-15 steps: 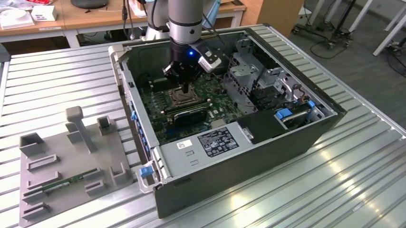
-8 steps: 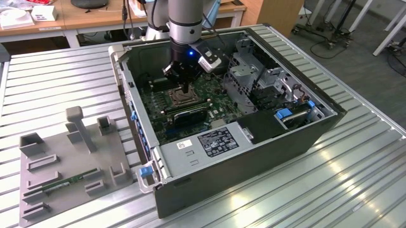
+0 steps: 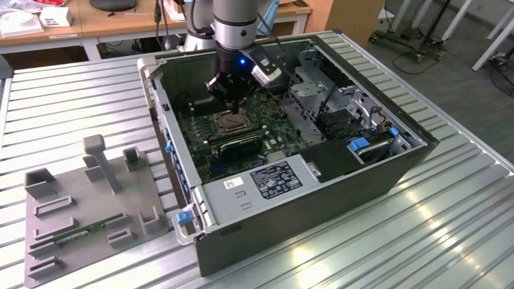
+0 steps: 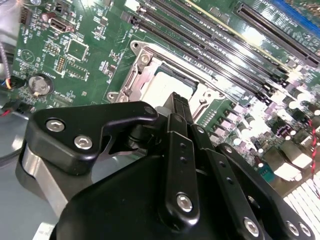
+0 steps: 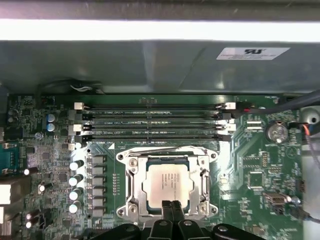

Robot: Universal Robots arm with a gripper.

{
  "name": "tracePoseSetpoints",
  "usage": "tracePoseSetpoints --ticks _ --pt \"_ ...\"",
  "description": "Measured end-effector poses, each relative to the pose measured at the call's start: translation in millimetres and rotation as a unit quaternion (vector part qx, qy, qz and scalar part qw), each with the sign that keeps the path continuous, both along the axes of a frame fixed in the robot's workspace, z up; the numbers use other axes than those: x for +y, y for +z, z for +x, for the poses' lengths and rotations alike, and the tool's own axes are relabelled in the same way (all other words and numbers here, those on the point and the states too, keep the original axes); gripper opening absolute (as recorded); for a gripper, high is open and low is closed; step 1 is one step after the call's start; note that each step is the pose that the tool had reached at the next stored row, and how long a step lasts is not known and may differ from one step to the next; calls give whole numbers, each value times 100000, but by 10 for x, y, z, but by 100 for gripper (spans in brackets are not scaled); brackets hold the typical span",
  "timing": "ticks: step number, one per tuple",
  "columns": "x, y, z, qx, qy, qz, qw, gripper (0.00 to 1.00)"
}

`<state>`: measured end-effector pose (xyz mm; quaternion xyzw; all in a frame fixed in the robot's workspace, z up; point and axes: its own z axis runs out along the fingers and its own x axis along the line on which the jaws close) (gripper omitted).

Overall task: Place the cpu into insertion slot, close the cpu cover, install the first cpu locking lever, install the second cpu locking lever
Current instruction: 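Install the second cpu locking lever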

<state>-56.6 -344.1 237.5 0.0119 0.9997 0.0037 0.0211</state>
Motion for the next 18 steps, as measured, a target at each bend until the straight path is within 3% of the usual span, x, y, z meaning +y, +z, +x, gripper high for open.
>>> tracePoseSetpoints --ticks 2,18 --pt "0 36 0 0 1 1 100000 11" --pt "0 52 0 -2 2 4 100000 11"
